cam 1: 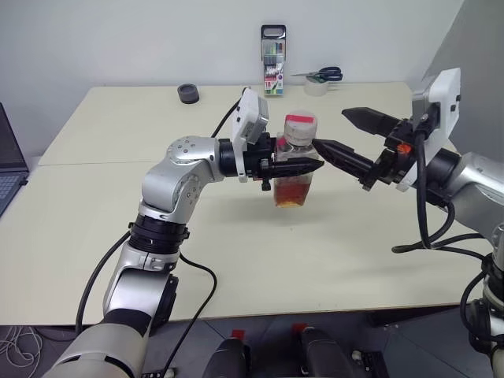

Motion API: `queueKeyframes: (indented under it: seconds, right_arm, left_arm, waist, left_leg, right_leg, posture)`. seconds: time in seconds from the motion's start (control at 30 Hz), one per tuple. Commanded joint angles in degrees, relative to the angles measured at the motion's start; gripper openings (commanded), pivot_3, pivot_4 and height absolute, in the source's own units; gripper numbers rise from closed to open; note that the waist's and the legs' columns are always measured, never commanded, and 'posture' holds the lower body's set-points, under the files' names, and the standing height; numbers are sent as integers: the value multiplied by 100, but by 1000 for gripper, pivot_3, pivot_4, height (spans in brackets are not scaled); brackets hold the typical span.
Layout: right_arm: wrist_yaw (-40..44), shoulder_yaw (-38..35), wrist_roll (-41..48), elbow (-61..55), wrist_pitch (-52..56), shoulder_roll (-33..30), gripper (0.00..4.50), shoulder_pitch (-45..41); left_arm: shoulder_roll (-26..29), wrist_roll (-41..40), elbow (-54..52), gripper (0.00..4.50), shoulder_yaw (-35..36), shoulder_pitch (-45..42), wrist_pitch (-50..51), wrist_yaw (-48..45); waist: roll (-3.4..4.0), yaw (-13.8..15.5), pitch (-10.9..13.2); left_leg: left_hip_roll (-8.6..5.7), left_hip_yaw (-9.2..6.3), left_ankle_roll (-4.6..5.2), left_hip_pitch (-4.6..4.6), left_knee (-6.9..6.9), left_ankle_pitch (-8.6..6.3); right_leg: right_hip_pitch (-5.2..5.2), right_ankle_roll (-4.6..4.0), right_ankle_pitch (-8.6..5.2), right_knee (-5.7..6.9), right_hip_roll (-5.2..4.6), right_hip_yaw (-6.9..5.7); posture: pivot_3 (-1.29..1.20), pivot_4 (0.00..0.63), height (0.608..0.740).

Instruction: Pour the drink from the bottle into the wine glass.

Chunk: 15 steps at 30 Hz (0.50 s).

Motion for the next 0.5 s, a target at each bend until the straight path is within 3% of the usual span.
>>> queueKeyframes:
  seconds: [0.03,0.5]
  right_arm:
    - [-55,-167,-82,-8,-141,-62,4474,-90]
    - [18,-89,-389,194,-221,2,4474,-253]
  left_arm:
    - [-24,-40,-206,1767,93,-59,-145,13]
    - [-28,-36,-186,1767,97,-55,-174,38]
  waist:
    - [0,0,0]
    - [0,0,0]
  left_leg:
    - [0,0,0,0,0,0]
    - [0,1,0,0,0,0]
  right_leg:
    - [0,0,0,0,0,0]
    - [0,0,0,0,1,0]
  posture:
    - [0,150,740]
    - [0,150,740]
